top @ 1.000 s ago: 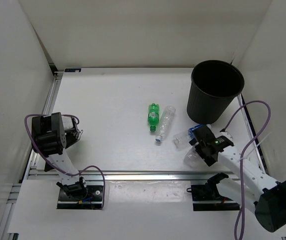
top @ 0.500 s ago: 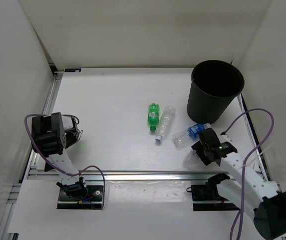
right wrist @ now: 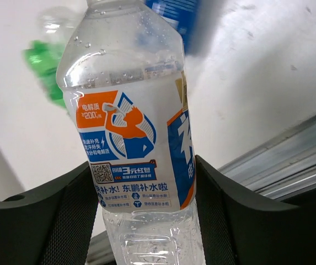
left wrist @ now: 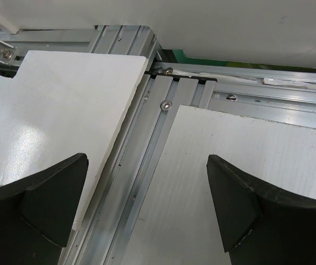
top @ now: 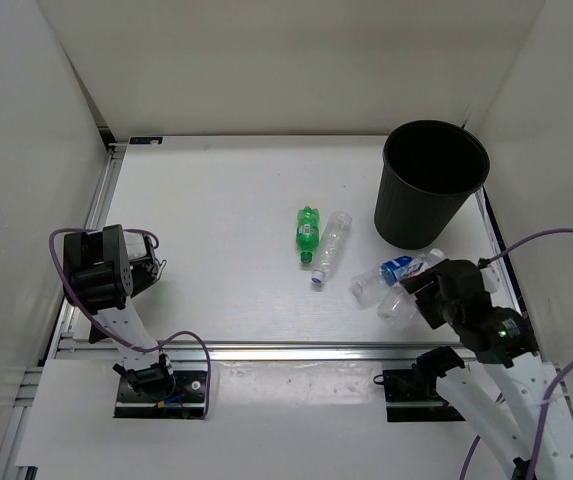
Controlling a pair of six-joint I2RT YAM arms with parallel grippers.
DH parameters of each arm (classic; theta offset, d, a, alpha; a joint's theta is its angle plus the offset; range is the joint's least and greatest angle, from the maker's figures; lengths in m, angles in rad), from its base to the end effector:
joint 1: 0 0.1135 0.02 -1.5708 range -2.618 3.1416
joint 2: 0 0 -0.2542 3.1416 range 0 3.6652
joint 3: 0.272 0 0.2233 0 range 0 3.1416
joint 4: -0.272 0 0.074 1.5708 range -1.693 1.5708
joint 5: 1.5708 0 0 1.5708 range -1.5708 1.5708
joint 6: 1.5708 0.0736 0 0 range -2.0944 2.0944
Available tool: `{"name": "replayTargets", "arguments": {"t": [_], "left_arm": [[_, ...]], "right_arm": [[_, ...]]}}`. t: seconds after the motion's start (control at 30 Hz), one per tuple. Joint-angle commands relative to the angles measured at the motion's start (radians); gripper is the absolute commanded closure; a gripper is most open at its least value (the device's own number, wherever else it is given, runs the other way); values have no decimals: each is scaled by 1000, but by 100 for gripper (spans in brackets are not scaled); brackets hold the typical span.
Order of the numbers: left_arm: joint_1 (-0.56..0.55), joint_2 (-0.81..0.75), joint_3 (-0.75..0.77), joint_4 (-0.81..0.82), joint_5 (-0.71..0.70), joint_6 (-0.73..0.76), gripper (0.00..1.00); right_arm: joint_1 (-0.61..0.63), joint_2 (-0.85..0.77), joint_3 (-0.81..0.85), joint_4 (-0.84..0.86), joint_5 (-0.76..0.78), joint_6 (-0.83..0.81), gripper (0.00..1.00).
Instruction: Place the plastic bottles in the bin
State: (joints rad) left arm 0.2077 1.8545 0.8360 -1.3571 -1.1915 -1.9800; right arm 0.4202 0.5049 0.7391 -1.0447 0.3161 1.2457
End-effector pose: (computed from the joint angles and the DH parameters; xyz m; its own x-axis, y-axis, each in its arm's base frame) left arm 0.1641 0.1044 0.1357 -0.2611 -0.4022 -0.8776 -0.8526 -0.3302 0.4050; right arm 0.0933 0.0166 0.2404 -0.3934 0.8107 -0.4336 0.5656 0.5852 0.5811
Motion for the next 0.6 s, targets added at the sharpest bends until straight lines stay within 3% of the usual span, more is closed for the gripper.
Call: {"name": "replayTargets", "arguments": {"t": [0.0, 0.13, 0.27, 0.57], "left_arm": [[6, -29, 14, -74, -8, -120, 0], [6, -29, 14, -74, -8, -120, 0], [6, -29, 14, -74, -8, -120, 0], [6, -20, 23, -74, -8, -120, 0]], "right_arm": [[5, -2, 126, -43, 23, -72, 97], [5, 79, 296, -55, 110, -178, 99], [5, 135, 374, 50, 213, -330, 99], [-6, 443, 693, 412, 402, -653, 98]]}}
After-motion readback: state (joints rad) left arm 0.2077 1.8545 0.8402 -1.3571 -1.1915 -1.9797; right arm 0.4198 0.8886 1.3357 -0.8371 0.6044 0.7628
